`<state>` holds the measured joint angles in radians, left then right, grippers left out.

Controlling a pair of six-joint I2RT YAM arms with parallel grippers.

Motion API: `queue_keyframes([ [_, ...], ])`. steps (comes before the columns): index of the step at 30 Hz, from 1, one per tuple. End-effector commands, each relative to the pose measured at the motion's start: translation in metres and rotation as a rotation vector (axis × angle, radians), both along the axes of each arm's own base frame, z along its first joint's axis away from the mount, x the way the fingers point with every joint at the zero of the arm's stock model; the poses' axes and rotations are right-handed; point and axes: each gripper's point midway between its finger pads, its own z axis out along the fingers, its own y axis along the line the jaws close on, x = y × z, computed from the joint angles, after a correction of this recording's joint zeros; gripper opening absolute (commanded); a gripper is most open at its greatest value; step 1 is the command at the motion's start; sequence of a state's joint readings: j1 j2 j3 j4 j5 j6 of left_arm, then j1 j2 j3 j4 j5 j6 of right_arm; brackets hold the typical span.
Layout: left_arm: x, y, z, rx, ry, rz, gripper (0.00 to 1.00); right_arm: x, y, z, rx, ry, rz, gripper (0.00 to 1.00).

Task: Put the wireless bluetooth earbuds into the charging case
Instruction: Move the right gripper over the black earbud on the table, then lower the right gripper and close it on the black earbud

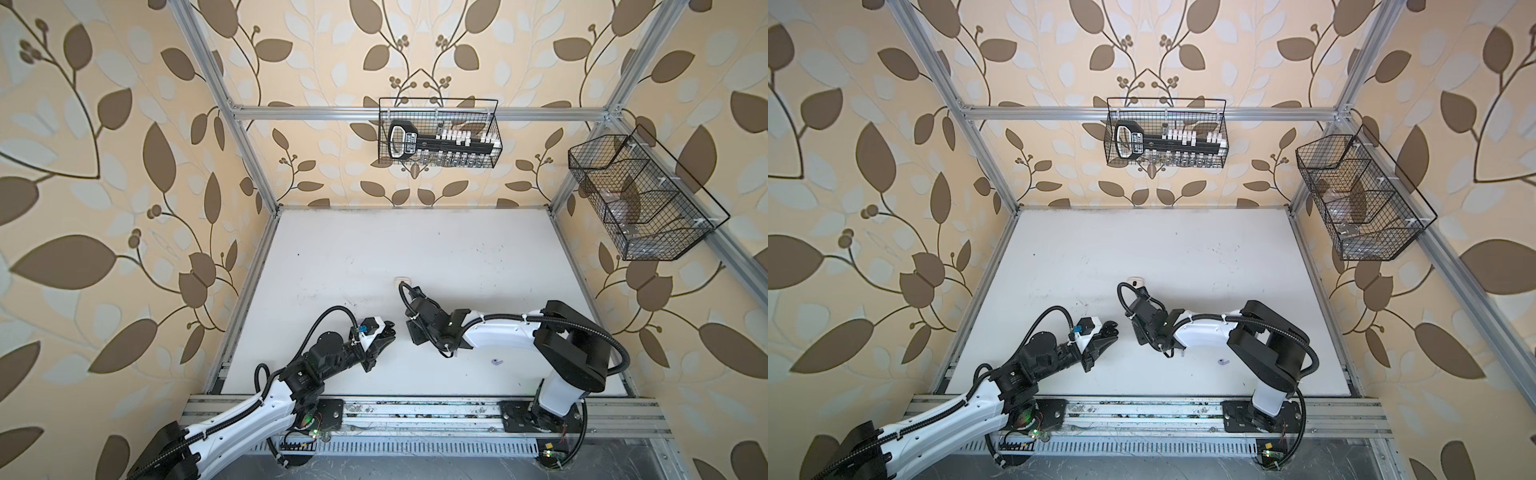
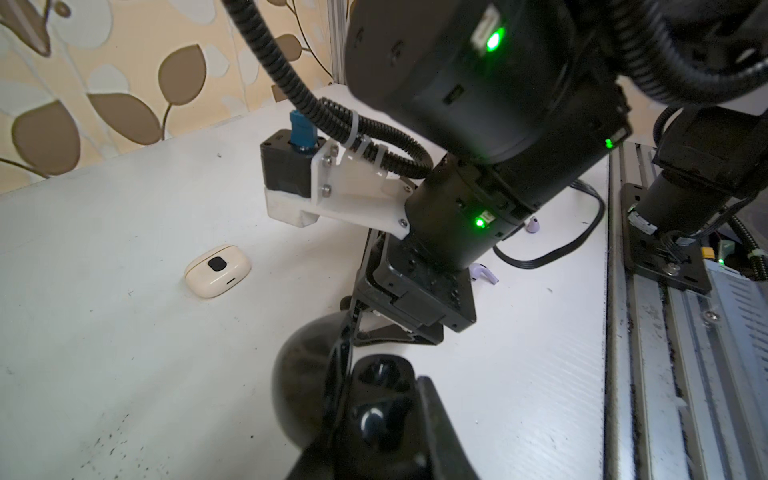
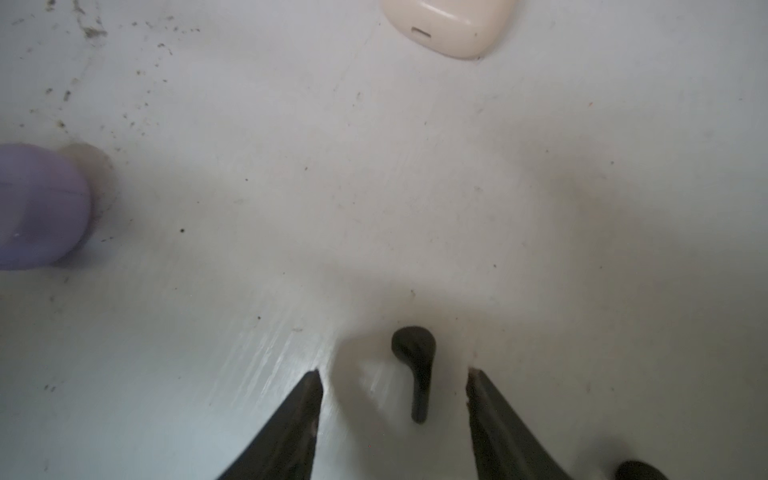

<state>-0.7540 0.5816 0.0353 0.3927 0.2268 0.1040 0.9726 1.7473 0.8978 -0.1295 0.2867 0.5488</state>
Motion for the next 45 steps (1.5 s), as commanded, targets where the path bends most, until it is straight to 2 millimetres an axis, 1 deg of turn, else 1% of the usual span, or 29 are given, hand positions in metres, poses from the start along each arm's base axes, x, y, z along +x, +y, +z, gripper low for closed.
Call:
queue_keyframes([
  [1, 0.001, -0.002, 0.016, -0.043, -0.052, 0.0, 0.0, 0.005, 0.001, -0.005, -0.035, 0.022, 0.003, 0.55],
  [6, 0.001, -0.002, 0.016, -0.044, -0.055, 0.002, 0.0, 0.008, 0.002, -0.011, -0.05, 0.042, 0.007, 0.46],
  [12, 0.001, -0.003, 0.015, -0.04, -0.05, -0.002, 0.0, 0.008, -0.002, -0.011, -0.075, 0.044, 0.001, 0.39],
  [20, 0.001, -0.003, 0.016, -0.041, -0.05, -0.003, 0.0, 0.009, -0.003, -0.009, -0.091, 0.045, -0.003, 0.38],
  [26, 0.001, -0.003, 0.015, -0.038, -0.048, -0.004, 0.0, 0.011, -0.003, -0.012, -0.099, 0.053, -0.004, 0.3],
  [30, 0.001, -0.003, 0.016, -0.039, -0.048, -0.005, 0.0, 0.011, -0.003, -0.016, -0.101, 0.061, -0.007, 0.27],
  [38, 0.001, -0.003, 0.016, -0.04, -0.048, -0.006, 0.0, 0.011, -0.005, -0.016, -0.1, 0.061, -0.016, 0.19],
  [45, 0.0, -0.004, 0.015, -0.036, -0.048, -0.009, 0.0, 0.01, -0.007, -0.016, -0.089, 0.056, -0.027, 0.15],
])
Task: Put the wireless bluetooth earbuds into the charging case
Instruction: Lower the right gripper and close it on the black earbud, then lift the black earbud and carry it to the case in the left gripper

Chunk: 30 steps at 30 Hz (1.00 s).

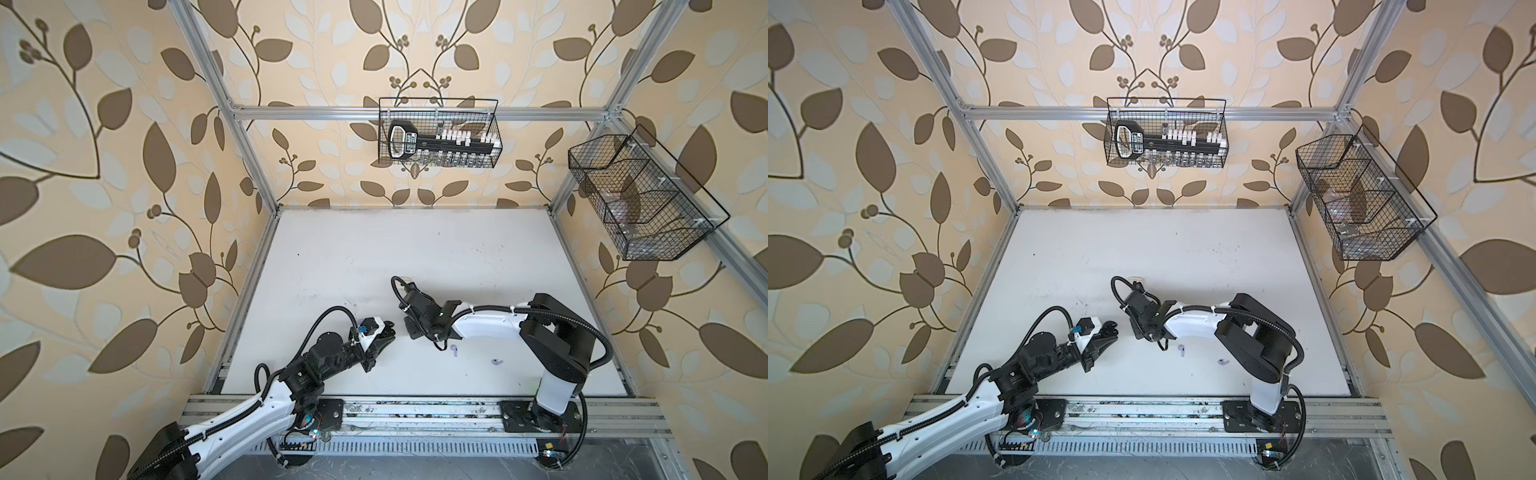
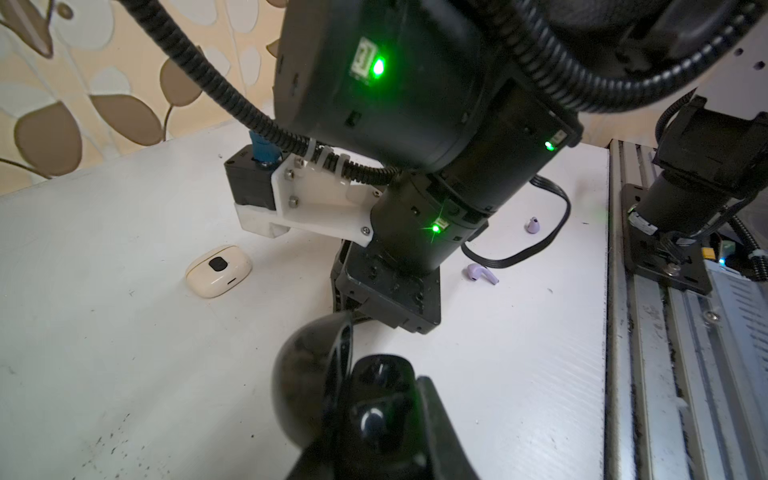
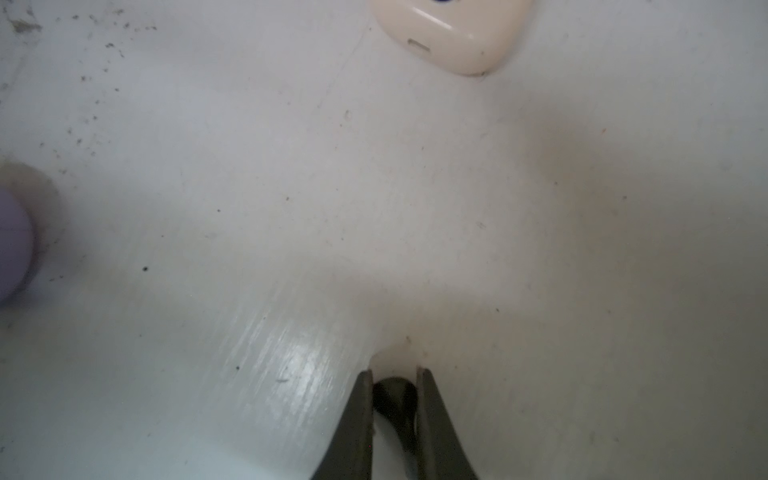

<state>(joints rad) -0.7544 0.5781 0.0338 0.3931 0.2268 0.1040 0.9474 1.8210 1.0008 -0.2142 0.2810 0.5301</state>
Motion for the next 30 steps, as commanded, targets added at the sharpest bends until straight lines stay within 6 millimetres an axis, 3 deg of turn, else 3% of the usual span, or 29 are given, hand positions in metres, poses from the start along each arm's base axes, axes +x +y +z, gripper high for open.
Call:
queue_keyframes([
  [1, 0.001, -0.004, 0.016, -0.035, -0.048, -0.006, 0.0, -0.003, -0.01, -0.01, -0.031, 0.021, -0.025, 0.14],
  [8, 0.024, 0.007, 0.024, -0.065, 0.001, 0.148, 0.0, -0.003, -0.008, 0.0, 0.045, -0.007, -0.047, 0.14],
  [12, 0.027, 0.001, 0.025, -0.106, 0.036, 0.146, 0.0, -0.001, -0.01, 0.01, 0.095, -0.04, -0.074, 0.14],
  [17, 0.056, 0.016, 0.022, -0.123, 0.171, 0.359, 0.0, 0.0, -0.015, 0.024, 0.176, -0.084, -0.113, 0.13],
  [22, 0.046, -0.002, 0.034, -0.187, 0.154, 0.237, 0.0, -0.002, -0.02, 0.033, 0.233, -0.111, -0.143, 0.12],
  [25, 0.055, 0.005, 0.035, -0.219, 0.178, 0.313, 0.0, -0.002, -0.024, 0.041, 0.272, -0.134, -0.167, 0.11],
  [30, 0.056, -0.008, 0.032, -0.213, 0.194, 0.263, 0.0, -0.001, -0.03, 0.054, 0.346, -0.174, -0.207, 0.11],
])
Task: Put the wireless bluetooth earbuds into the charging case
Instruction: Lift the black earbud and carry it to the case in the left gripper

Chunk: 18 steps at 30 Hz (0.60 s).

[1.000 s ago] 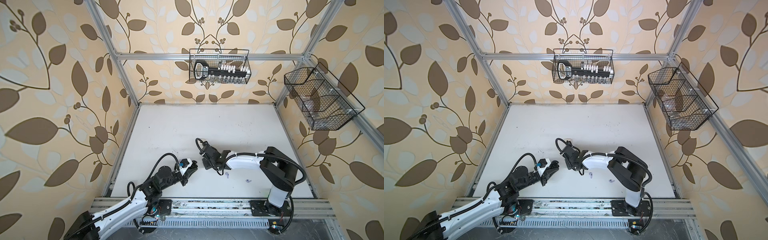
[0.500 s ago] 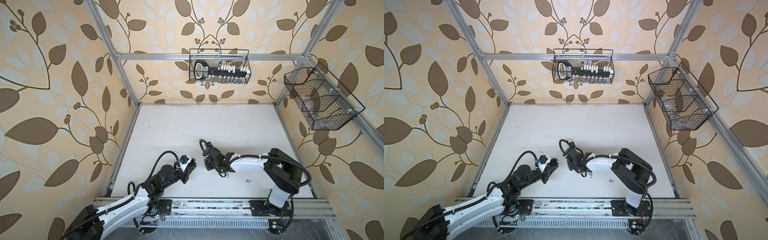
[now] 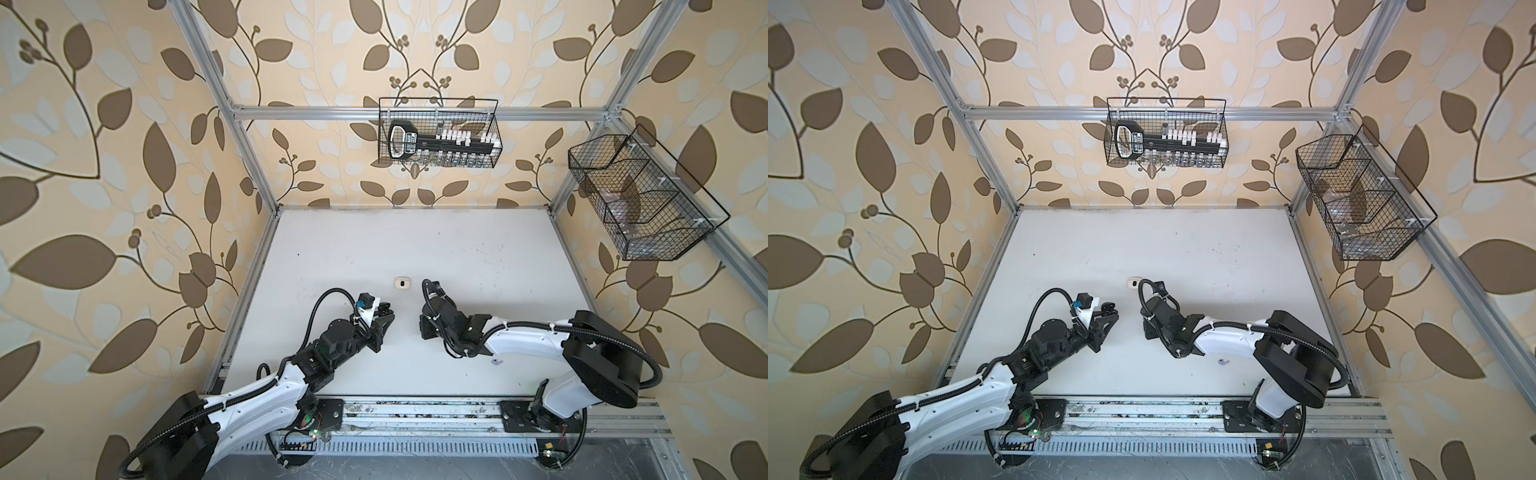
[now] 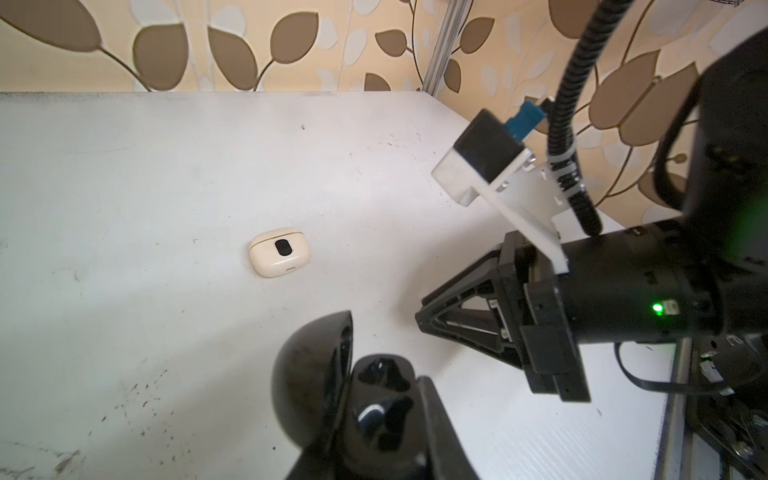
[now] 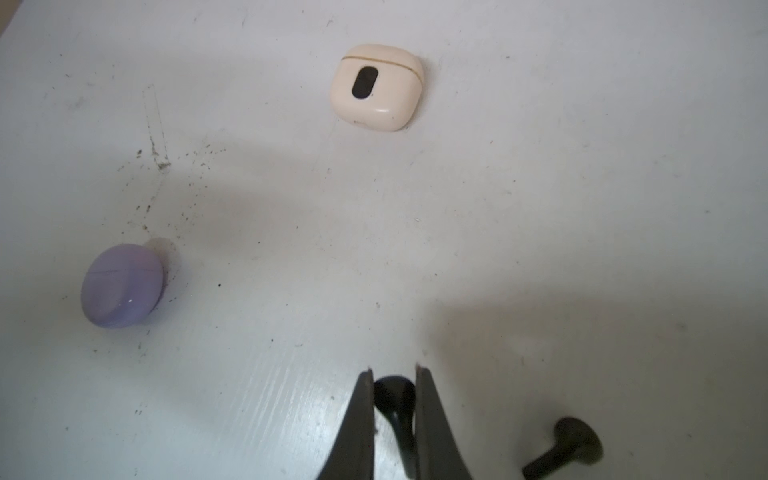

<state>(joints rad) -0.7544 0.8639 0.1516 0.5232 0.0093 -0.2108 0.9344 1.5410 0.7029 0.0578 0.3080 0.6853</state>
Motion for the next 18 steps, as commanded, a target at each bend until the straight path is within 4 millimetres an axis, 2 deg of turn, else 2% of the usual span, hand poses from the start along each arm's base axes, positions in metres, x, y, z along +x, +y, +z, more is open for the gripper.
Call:
queue_keyframes([
  [1, 0.006, -0.013, 0.022, -0.076, -0.036, -0.016, 0.0, 0.007, -0.004, 0.018, 0.085, -0.053, -0.068, 0.11],
  [7, 0.014, -0.031, 0.011, -0.07, -0.008, -0.052, 0.0, 0.006, -0.009, 0.032, 0.176, -0.09, -0.109, 0.11],
  [18, 0.021, -0.065, -0.01, -0.037, -0.011, -0.077, 0.0, 0.005, -0.016, 0.045, 0.234, -0.117, -0.146, 0.11],
])
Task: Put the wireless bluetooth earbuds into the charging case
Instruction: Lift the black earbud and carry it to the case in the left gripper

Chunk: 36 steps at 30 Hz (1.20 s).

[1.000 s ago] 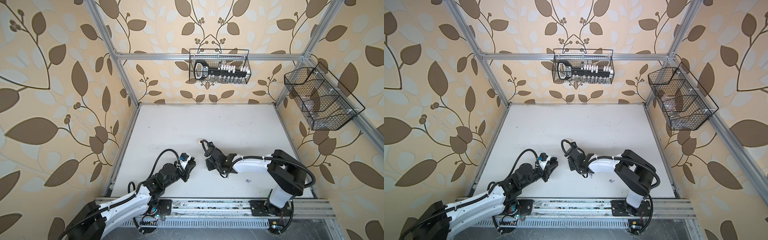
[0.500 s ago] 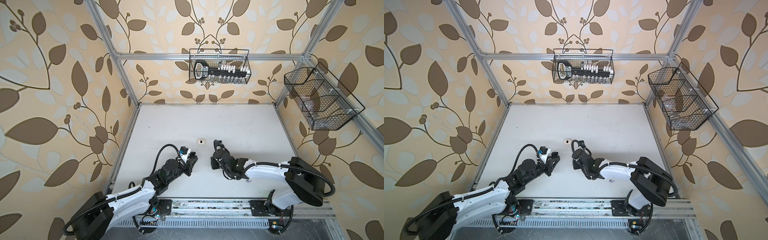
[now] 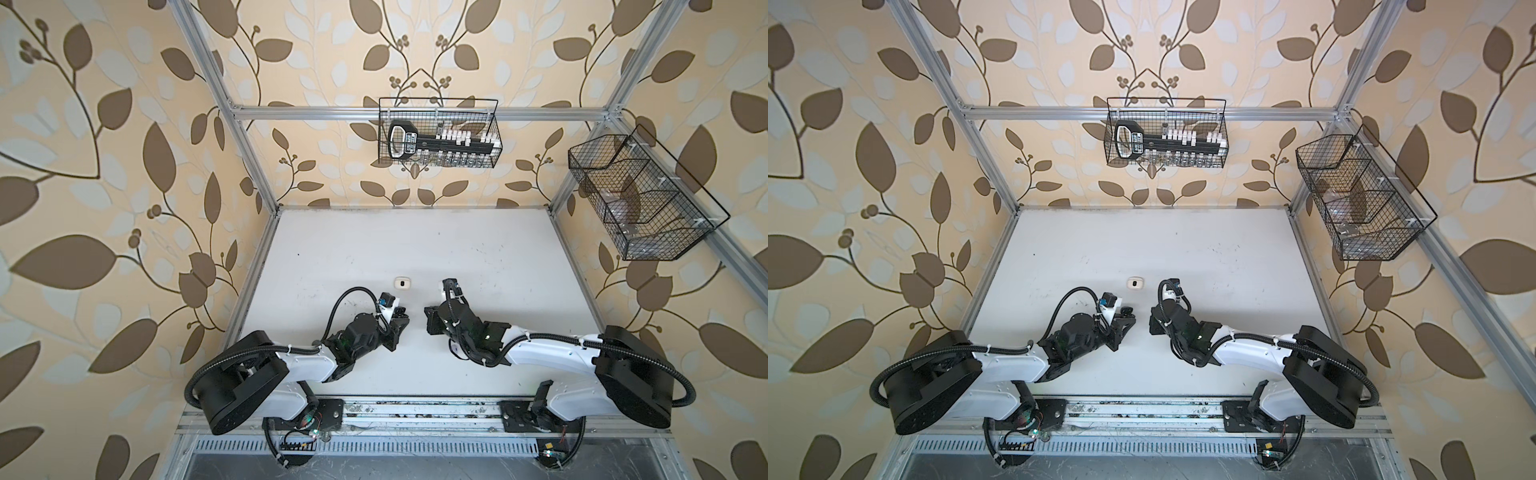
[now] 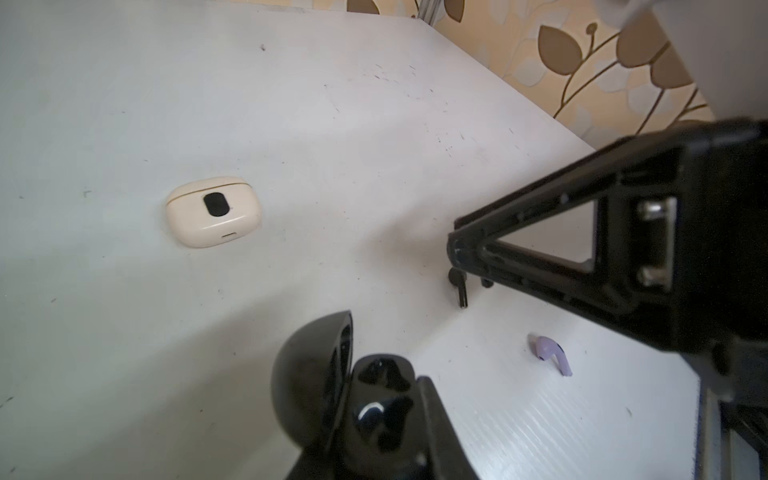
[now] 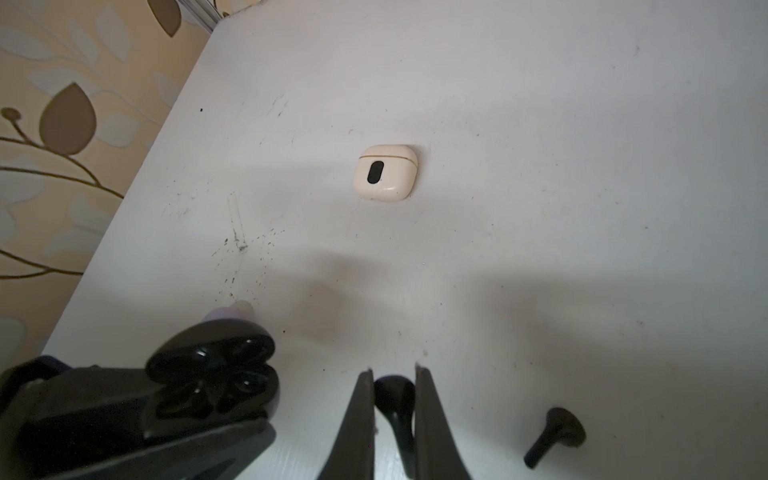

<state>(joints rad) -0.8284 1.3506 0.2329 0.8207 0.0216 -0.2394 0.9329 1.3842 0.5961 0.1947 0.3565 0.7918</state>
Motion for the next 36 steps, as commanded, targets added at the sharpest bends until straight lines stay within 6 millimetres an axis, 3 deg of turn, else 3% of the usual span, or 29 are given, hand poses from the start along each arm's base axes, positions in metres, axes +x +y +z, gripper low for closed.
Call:
queue_keyframes([
  [1, 0.01, -0.019, 0.036, -0.091, -0.108, -0.001, 0.0, 0.002, -0.007, 0.007, 0.038, -0.019, -0.043, 0.11],
  [12, 0.007, -0.036, 0.027, -0.085, -0.133, -0.032, 0.0, -0.001, -0.008, 0.033, 0.119, -0.059, -0.049, 0.11],
  [22, -0.002, -0.054, 0.039, -0.138, -0.193, -0.094, 0.0, -0.014, 0.003, 0.049, 0.214, -0.11, -0.056, 0.12],
  [36, -0.022, -0.06, 0.057, -0.218, -0.286, -0.197, 0.0, -0.034, -0.002, 0.065, 0.321, -0.194, -0.092, 0.13],
])
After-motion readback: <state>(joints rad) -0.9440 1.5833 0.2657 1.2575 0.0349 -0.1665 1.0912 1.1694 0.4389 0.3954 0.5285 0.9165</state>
